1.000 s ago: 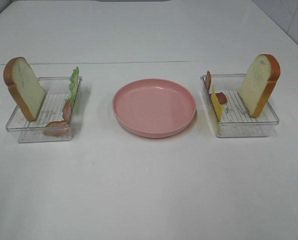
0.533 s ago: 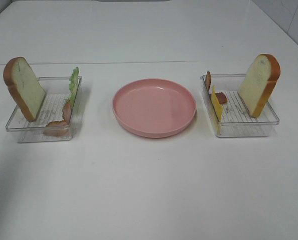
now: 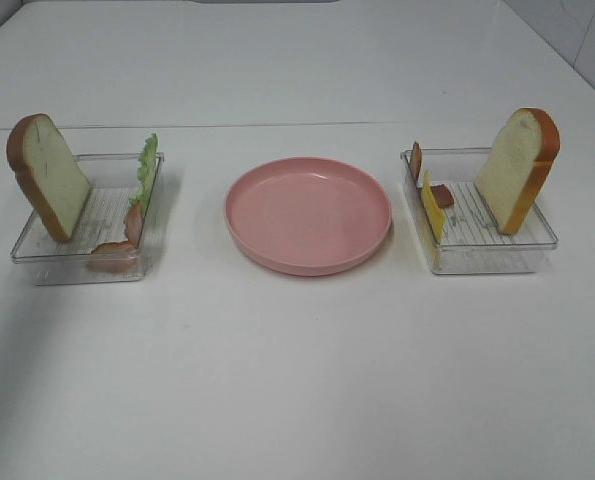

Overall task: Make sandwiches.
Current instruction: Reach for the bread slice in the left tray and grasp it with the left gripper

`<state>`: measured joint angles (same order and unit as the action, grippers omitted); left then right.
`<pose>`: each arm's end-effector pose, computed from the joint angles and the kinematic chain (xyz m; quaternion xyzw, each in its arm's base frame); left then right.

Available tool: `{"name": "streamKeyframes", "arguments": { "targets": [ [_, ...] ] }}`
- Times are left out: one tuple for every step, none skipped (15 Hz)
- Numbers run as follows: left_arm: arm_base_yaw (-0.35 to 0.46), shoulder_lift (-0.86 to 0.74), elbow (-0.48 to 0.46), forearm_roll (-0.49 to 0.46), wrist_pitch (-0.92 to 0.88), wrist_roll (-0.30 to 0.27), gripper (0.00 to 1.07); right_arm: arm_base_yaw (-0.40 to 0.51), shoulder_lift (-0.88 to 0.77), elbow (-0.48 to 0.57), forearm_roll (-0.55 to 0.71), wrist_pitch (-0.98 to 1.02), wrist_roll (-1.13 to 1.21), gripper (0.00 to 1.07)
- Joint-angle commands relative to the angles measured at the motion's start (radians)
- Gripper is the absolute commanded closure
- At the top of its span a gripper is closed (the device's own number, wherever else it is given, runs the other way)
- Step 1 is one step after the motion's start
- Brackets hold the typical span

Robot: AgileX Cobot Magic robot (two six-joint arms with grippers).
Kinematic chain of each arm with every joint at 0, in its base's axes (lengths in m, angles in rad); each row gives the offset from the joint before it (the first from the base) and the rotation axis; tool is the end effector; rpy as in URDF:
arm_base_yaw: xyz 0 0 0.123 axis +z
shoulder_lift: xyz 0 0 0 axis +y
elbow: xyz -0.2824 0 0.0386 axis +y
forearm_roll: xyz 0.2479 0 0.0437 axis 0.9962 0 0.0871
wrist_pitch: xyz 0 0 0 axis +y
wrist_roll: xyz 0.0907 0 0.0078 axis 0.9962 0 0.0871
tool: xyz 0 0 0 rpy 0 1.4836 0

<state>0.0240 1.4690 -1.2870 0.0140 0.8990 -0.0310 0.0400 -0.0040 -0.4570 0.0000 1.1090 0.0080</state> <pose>0.3109 0.0085 0.3296 -0.0237 0.9584 0.0055 0.2845 -0.0029 -0.0001 0.2614 -0.0140 0.8751 0.0116 0.4837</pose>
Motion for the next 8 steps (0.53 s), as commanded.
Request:
{"name": "streamKeyframes", "arguments": {
  "targets": [
    [0.002, 0.108, -0.066, -0.026, 0.013, 0.004, 0.09, -0.003, -0.029, 0.001, 0.0, -0.005, -0.002, 0.11],
    [0.002, 0.134, -0.082, -0.033, 0.01, 0.004, 0.09, -0.003, -0.029, 0.001, 0.0, -0.005, -0.002, 0.11],
    [0.002, 0.204, -0.13, -0.061, 0.006, 0.007, 0.09, -0.003, -0.029, 0.001, 0.0, -0.005, -0.002, 0.11],
    [0.002, 0.249, -0.162, -0.084, 0.001, 0.018, 0.09, -0.003, -0.029, 0.001, 0.0, -0.005, -0.002, 0.11],
    [0.002, 0.291, -0.188, -0.106, -0.007, 0.031, 0.09, -0.003, -0.029, 0.001, 0.0, -0.005, -0.002, 0.11],
    [0.002, 0.315, -0.203, -0.113, -0.014, 0.031, 0.09, -0.003, -0.029, 0.001, 0.0, -0.005, -0.002, 0.11],
    [0.002, 0.385, -0.243, -0.129, -0.025, 0.031, 0.09, -0.003, -0.029, 0.001, 0.0, -0.005, -0.002, 0.11],
    [0.002, 0.428, -0.269, -0.138, -0.027, 0.039, 0.09, -0.003, -0.029, 0.001, 0.0, -0.005, -0.002, 0.11]
  ]
}}
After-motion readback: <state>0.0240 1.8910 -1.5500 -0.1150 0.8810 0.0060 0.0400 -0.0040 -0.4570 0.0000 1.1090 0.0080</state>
